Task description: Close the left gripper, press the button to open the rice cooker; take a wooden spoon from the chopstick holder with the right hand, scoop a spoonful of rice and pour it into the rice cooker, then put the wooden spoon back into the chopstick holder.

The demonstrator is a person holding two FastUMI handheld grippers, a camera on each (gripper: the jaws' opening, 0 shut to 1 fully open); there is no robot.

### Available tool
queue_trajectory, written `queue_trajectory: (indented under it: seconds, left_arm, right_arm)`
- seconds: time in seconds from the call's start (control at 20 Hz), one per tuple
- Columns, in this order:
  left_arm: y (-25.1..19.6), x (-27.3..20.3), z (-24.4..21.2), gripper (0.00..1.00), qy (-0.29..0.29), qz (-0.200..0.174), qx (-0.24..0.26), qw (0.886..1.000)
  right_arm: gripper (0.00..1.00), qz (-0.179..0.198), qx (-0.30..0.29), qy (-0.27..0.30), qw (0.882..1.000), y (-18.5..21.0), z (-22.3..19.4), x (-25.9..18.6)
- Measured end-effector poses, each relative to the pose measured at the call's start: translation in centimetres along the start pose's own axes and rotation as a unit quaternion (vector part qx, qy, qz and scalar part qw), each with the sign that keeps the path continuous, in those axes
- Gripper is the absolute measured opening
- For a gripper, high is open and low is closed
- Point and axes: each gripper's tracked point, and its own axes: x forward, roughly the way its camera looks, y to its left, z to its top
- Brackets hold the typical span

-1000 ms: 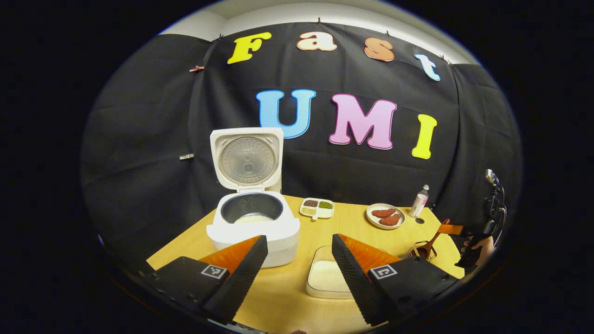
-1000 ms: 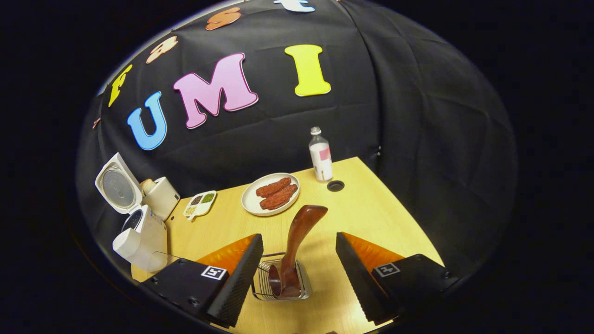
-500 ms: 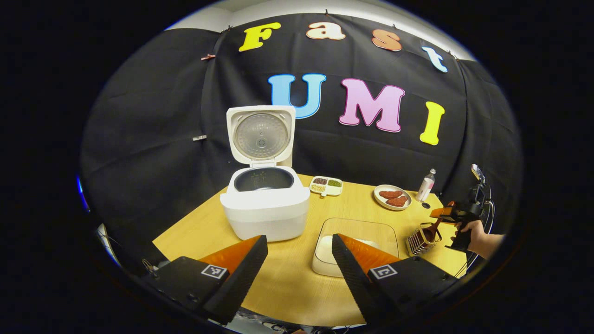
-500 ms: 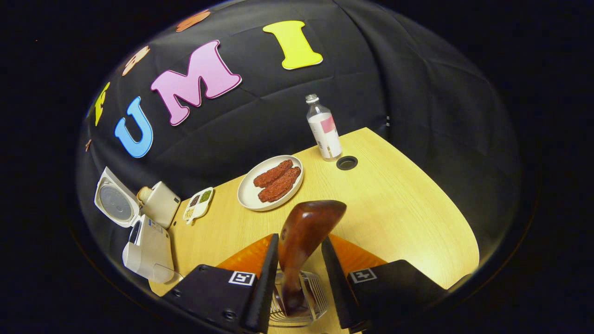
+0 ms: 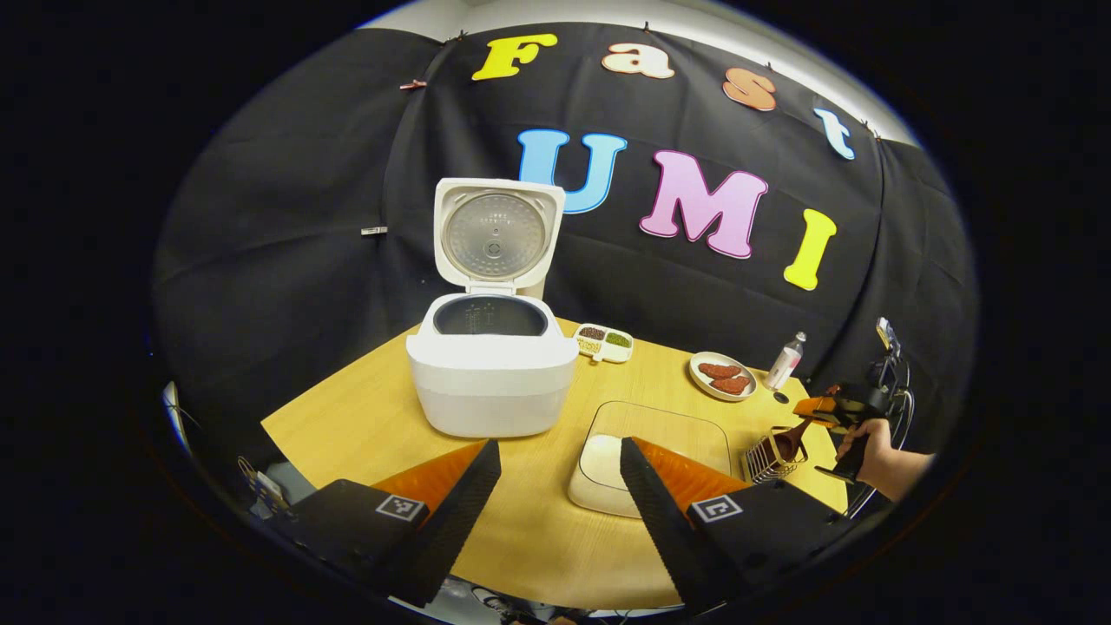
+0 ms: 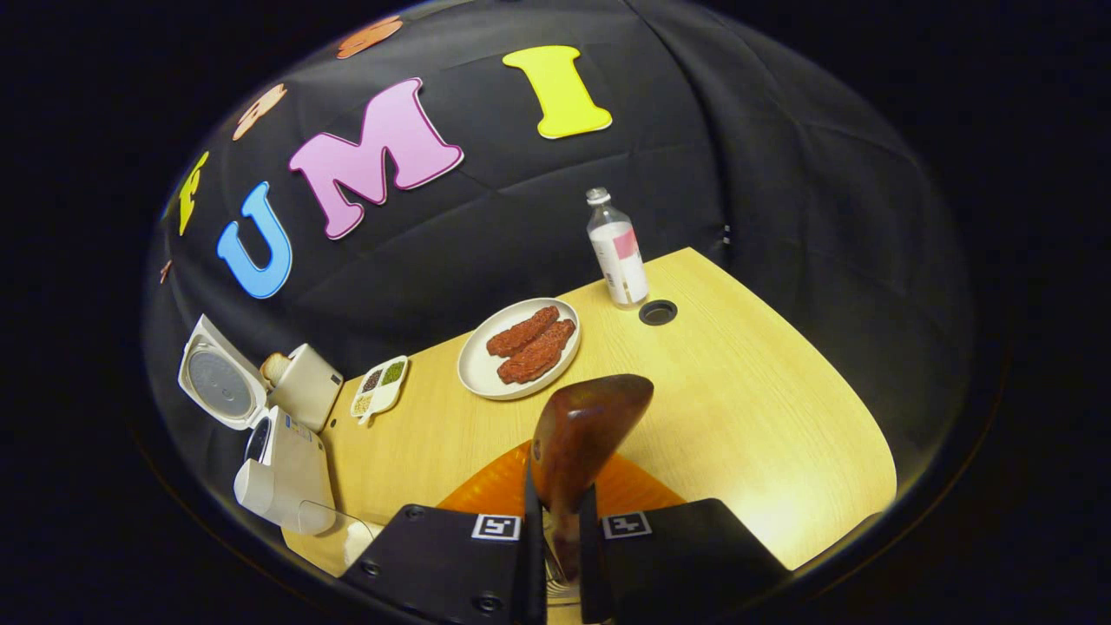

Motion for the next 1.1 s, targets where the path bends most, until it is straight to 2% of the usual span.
queue_trajectory:
  seconds: [0.05, 0.35, 0.55, 0.8, 1.05, 1.1]
  left_arm:
    - [0.1, -0.1, 0.0, 0.96, 0.0, -0.006, 0.002, 1.0]
    - [3.0, -0.2, 0.9, 0.96, -0.019, -0.023, -0.003, 1.0]
    - [4.8, -0.2, 1.7, 0.96, -0.031, -0.058, 0.048, 0.997]
    - [7.9, 0.0, 1.7, 0.96, -0.033, -0.089, 0.032, 0.995]
    - [11.6, 0.2, -0.2, 0.95, -0.009, -0.089, 0.001, 0.996]
    - [12.4, 0.3, -0.4, 0.96, -0.006, -0.086, 0.008, 0.996]
  right_arm:
    - [0.16, 0.001, -0.002, -0.004, 1.0, 0.5, 0.5, -0.3]
    - [0.16, -0.005, -0.031, -0.059, 0.998, 4.0, 5.4, -4.8]
    - [0.16, 0.009, -0.03, -0.093, 0.995, 8.1, 7.9, -9.3]
    - [0.16, 0.033, -0.023, -0.098, 0.994, 13.4, 6.2, -12.3]
    - [0.16, 0.059, -0.048, -0.101, 0.992, 18.4, 2.6, -13.0]
    - [0.16, 0.062, -0.06, -0.104, 0.991, 19.1, 1.7, -13.0]
